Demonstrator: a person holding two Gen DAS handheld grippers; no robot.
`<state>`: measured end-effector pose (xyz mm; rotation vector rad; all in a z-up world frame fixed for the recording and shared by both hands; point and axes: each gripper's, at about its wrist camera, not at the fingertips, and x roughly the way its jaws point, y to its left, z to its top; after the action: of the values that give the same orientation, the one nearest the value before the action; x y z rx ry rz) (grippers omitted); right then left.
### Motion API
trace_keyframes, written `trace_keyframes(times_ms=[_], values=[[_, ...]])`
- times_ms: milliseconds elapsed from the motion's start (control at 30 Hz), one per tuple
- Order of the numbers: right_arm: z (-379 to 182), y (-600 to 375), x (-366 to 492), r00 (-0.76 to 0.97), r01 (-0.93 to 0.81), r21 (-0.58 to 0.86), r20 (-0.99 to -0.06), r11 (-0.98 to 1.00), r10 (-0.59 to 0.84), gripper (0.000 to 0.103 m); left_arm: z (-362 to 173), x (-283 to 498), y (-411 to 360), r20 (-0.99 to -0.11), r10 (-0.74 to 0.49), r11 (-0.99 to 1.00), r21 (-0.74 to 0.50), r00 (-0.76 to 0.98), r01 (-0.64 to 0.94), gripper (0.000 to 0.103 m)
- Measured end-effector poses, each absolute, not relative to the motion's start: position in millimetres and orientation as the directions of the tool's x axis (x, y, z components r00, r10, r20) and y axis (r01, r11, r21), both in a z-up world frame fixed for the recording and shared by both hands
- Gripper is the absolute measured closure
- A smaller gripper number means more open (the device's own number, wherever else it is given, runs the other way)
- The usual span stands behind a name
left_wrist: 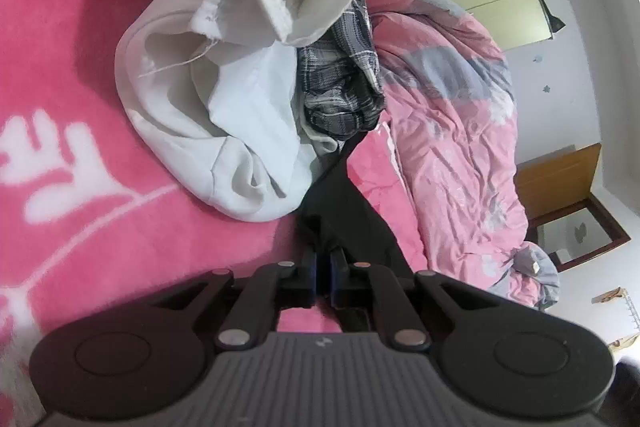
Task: Fold clothes
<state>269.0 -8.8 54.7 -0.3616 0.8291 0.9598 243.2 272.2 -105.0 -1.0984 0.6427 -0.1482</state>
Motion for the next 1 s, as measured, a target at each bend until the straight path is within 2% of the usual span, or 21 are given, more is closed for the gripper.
trace_keyframes(times_ms=[67,233,367,633,800,900,1000], values=[[28.7,6.7,250.1,0.323,-0.862,-0.017,-0.789,0.507,0.522,0.08,-102.5,243.1,271.5,-0.399,-0.418,0.468,-0.865,0.816,-0.183,0.097],[-9.1,43.3,235.3,0.47,-0.86,-0.279,-0.758,0.426,0.453,0.088,-94.3,241.9,269.2,-0.393,-0.398,0.507,-0.847,0.829,-0.158,0.097],[-26.4,54.2,239.4,0.494,-0.859,-0.35,-0.76,0.373,0.423,0.093,-92.8,240.7,270.5,-0.391,-0.391,0.509,-0.846,0.833,-0.158,0.098],[-30.2,48.5,235.0,0.502,-0.861,-0.37,-0.733,0.351,0.459,0.103,-92.3,238.2,271.7,-0.404,-0.37,0.522,-0.836,0.837,-0.173,0.098],[-13.9,36.8,232.7,0.425,-0.896,-0.257,-0.733,0.363,0.531,0.103,-90.5,236.7,272.3,-0.417,-0.339,0.541,-0.82,0.843,-0.188,0.098],[-15.7,38.9,230.6,0.452,-0.886,-0.288,-0.713,0.364,0.537,0.103,-91.1,236.8,273.1,-0.419,-0.341,0.538,-0.821,0.841,-0.191,0.098],[-19.2,44.5,226.3,0.476,-0.878,-0.341,-0.69,0.336,0.545,0.102,-93.6,238.1,274.0,-0.409,-0.369,0.516,-0.837,0.835,-0.182,0.085]])
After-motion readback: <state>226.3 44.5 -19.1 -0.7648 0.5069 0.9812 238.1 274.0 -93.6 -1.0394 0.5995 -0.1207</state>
